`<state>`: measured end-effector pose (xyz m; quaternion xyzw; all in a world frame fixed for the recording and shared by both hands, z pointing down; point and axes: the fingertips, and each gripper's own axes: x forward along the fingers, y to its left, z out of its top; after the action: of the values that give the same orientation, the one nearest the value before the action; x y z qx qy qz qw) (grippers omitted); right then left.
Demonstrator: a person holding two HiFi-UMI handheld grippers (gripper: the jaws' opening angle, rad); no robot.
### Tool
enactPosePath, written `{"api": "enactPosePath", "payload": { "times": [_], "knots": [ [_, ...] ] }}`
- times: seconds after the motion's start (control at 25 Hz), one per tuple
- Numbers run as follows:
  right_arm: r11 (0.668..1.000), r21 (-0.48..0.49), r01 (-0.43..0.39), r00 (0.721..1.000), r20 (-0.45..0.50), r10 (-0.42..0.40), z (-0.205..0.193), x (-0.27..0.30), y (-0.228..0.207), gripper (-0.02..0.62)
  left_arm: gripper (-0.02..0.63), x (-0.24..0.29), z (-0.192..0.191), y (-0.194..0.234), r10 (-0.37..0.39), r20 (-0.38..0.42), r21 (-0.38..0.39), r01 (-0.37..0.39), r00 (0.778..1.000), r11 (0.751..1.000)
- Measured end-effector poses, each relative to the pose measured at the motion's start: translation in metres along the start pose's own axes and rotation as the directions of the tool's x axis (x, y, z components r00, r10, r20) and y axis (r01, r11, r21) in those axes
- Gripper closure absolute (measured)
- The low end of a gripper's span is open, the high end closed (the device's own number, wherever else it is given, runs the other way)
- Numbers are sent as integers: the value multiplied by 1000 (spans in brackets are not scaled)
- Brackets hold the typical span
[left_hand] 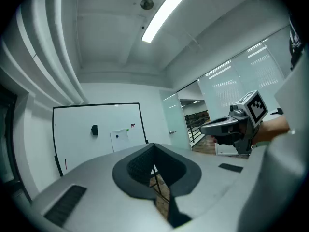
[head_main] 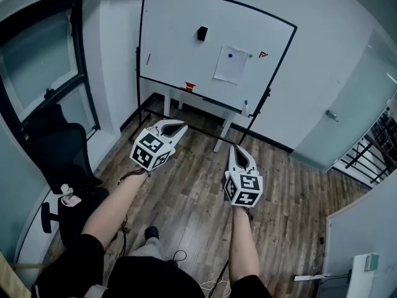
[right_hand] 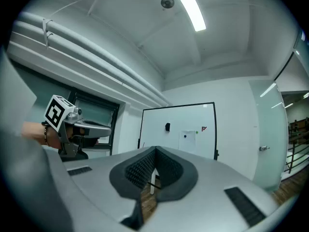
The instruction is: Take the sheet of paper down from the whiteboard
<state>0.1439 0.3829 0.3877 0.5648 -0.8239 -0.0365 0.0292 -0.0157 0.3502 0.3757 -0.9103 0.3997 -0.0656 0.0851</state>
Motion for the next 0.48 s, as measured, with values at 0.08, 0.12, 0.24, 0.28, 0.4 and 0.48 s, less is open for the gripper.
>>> {"api": "enactPosePath", "payload": {
  "times": [0.08,0.12,0.24,0.28,0.4,0.48],
  "knots": [
    [1000,0,-1,1000,0,1,-2,9,4,571,586,2,-6,9,-1,-3,-4,1,1000,1000],
    [1000,2,-1,1000,1,1,-3,14,5,571,586,3,-9,13,0,-6,-5,0,1000,1000],
    [1000,17,-5,1000,8,4,-6,35,5,571,586,14,-18,31,0,-12,-4,0,1000,1000],
    [1000,22,-6,1000,9,5,-7,44,4,571,586,20,-21,38,-1,-12,-4,1,1000,1000],
    [1000,20,-3,1000,3,3,-10,74,1,571,586,38,-31,65,-5,-12,-18,4,1000,1000],
    [1000,16,5,1000,1,-5,-11,99,-3,571,586,53,-35,86,-6,-11,-25,5,1000,1000]
  ]
}}
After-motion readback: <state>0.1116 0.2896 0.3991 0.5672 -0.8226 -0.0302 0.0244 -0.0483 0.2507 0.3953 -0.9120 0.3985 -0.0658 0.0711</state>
